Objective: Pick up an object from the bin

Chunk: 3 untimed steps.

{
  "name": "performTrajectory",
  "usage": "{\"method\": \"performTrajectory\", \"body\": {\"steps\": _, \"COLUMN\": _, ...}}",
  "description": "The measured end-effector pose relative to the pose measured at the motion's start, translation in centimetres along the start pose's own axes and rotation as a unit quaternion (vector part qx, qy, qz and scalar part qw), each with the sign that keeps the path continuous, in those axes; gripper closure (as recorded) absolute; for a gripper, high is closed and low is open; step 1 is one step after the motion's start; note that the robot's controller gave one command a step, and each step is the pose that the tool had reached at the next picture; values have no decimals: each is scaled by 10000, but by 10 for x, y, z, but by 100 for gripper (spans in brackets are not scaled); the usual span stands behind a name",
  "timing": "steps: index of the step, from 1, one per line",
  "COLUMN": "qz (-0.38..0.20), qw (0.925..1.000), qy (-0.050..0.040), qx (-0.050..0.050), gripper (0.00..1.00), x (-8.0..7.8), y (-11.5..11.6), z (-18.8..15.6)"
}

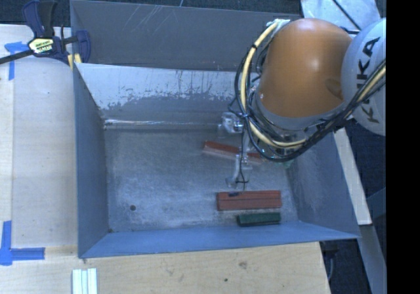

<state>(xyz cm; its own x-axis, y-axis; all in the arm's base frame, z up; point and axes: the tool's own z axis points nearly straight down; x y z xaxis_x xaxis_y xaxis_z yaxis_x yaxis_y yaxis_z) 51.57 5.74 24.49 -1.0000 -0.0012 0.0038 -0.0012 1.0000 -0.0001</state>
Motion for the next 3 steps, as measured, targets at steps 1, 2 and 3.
{"method": "performTrajectory", "body": {"steps": 1, "qz": 9, "qw": 10000, "qy": -38, "qx": -4, "gripper": 0, "x": -2, "y": 0, "z": -4}}
{"method": "performTrajectory", "body": {"steps": 2, "qz": 111, "qw": 9999, "qy": -70, "qx": -7, "gripper": 0, "x": -12, "y": 0, "z": 51}}
{"method": "performTrajectory", "body": {"steps": 3, "qz": 791, "qw": 9968, "qy": -56, "qx": -8, "gripper": 0, "x": -26, "y": -14, "z": 119}}
